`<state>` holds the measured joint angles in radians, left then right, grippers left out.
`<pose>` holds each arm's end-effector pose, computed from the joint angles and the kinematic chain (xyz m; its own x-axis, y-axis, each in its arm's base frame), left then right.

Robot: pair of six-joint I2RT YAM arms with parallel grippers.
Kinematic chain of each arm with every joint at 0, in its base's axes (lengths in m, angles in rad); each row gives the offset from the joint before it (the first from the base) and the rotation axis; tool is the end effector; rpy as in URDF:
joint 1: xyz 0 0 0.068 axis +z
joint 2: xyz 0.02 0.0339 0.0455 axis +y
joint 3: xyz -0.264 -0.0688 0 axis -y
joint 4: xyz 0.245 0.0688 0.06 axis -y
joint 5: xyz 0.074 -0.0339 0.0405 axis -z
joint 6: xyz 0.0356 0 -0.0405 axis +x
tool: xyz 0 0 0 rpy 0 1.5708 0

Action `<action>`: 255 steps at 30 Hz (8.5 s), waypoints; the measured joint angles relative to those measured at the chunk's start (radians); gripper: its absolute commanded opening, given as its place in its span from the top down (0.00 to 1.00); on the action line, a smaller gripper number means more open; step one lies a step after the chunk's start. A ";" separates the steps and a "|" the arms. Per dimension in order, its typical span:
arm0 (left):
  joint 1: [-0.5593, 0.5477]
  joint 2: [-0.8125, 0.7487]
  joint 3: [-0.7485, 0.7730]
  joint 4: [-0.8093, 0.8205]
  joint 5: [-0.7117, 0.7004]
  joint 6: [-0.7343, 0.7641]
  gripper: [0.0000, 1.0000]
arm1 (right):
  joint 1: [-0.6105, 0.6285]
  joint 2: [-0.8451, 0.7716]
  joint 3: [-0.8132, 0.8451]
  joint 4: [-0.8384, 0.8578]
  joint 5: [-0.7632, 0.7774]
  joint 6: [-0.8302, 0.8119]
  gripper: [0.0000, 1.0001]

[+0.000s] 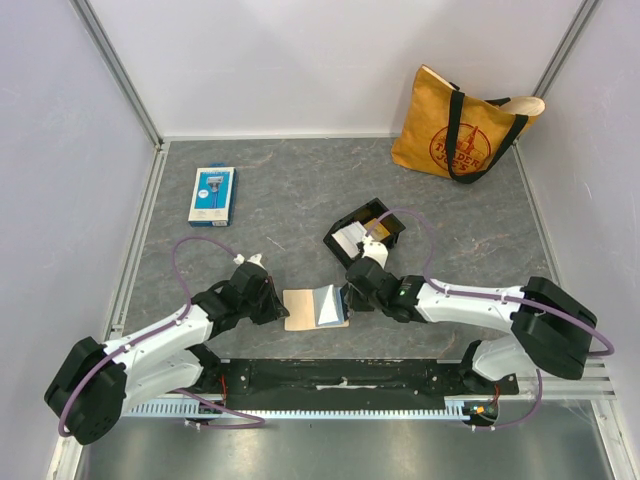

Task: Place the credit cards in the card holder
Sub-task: Turn over the card slot in the card holder, then insert the credit card into the card holder, then pick up the credit card from the storage box.

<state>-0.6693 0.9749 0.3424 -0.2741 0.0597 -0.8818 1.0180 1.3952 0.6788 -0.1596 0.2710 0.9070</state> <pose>0.1339 -0.1086 0.1493 -0.8929 -0.2761 -0.3556 -0.0646 0.8603 -0.5057 0.1485 0.2226 0.1746 -0.8235 0.1106 -0.5564 -0.1321 0.9165 0.3776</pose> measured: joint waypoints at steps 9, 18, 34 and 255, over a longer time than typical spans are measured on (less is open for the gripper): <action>0.000 0.000 0.000 0.001 0.003 0.000 0.98 | -0.002 0.032 0.000 0.037 -0.004 0.005 1.00; 0.000 0.003 -0.006 0.010 0.003 0.000 0.98 | -0.004 0.071 0.000 0.108 -0.047 0.020 1.00; 0.000 0.014 -0.026 0.063 0.023 0.000 0.98 | 0.018 0.140 0.088 0.207 -0.218 -0.016 1.00; 0.000 0.111 0.042 0.137 0.075 0.099 0.98 | -0.621 0.454 0.536 -0.103 -0.694 -0.655 0.21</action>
<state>-0.6697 1.0863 0.3847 -0.1375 0.1345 -0.7826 0.3973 1.8492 1.2148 -0.2623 -0.4232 0.2523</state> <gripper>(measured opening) 0.022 0.809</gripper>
